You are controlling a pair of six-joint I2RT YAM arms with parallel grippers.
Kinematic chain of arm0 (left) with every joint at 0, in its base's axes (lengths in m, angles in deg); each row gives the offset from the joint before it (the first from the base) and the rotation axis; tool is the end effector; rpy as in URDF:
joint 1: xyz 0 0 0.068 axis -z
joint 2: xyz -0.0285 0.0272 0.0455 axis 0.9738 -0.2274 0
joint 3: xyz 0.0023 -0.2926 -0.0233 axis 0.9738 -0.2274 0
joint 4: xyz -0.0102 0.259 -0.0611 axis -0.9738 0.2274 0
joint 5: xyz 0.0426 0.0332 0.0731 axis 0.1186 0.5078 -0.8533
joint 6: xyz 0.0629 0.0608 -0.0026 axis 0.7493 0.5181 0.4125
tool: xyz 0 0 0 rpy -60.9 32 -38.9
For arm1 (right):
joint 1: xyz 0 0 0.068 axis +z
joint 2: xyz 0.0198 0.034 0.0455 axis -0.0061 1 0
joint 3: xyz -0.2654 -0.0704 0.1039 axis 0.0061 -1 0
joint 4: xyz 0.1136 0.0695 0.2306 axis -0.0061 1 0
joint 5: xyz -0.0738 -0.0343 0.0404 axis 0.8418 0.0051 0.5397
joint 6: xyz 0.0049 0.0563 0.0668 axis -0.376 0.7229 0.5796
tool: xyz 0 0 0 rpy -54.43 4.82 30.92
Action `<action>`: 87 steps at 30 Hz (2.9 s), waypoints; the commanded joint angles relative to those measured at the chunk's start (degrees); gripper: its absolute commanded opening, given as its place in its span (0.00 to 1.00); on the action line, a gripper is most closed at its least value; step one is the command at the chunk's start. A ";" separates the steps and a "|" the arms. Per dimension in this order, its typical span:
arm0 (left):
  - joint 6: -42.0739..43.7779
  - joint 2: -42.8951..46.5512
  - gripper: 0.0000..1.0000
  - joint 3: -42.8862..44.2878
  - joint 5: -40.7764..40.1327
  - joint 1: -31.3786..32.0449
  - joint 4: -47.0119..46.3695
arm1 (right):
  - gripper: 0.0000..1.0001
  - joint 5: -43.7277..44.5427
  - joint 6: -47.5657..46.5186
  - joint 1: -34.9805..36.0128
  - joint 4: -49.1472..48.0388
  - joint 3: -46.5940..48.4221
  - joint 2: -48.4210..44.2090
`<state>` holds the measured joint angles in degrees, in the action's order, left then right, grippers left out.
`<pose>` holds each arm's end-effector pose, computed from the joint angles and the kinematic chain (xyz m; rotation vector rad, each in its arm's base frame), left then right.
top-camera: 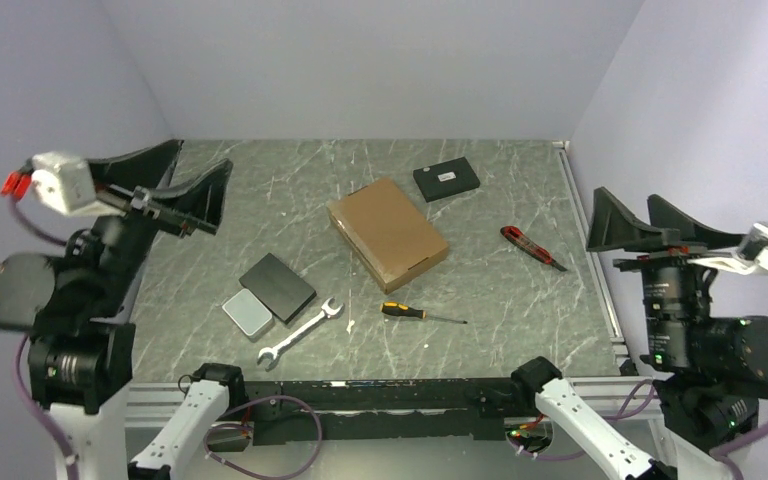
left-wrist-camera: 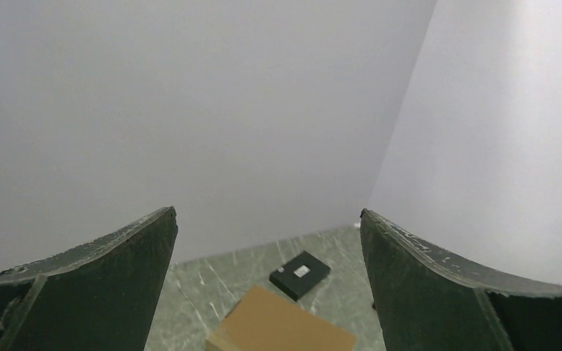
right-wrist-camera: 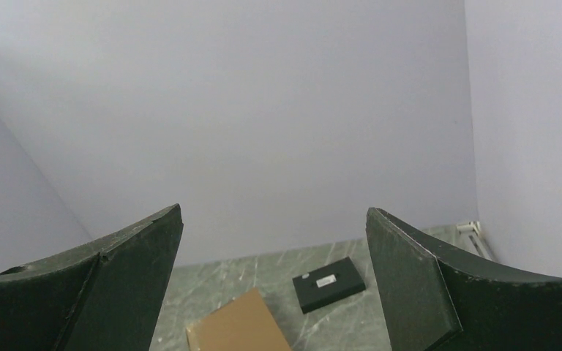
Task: Unpack the express box
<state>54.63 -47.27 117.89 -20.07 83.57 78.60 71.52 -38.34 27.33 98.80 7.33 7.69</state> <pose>0.0828 -0.0333 0.5808 0.1364 1.1945 -0.5930 0.0313 -0.0206 0.5395 0.1970 1.1904 0.3086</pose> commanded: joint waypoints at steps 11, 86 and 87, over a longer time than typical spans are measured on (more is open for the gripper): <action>-10.24 -7.71 0.99 -6.90 -6.31 0.67 14.13 | 1.00 -0.47 10.24 -0.10 -2.84 -15.05 7.29; -40.50 -48.97 0.71 -37.38 -8.60 17.89 0.50 | 0.60 -48.56 11.10 -19.16 -14.81 -16.96 72.52; -40.97 -48.65 0.70 -37.57 -9.38 17.89 0.36 | 0.60 -48.29 11.48 -19.18 -15.28 -17.55 72.12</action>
<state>14.57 -96.47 81.28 -21.86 101.37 71.72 18.28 -27.36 8.17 84.59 -8.12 81.89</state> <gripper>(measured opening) 0.715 0.602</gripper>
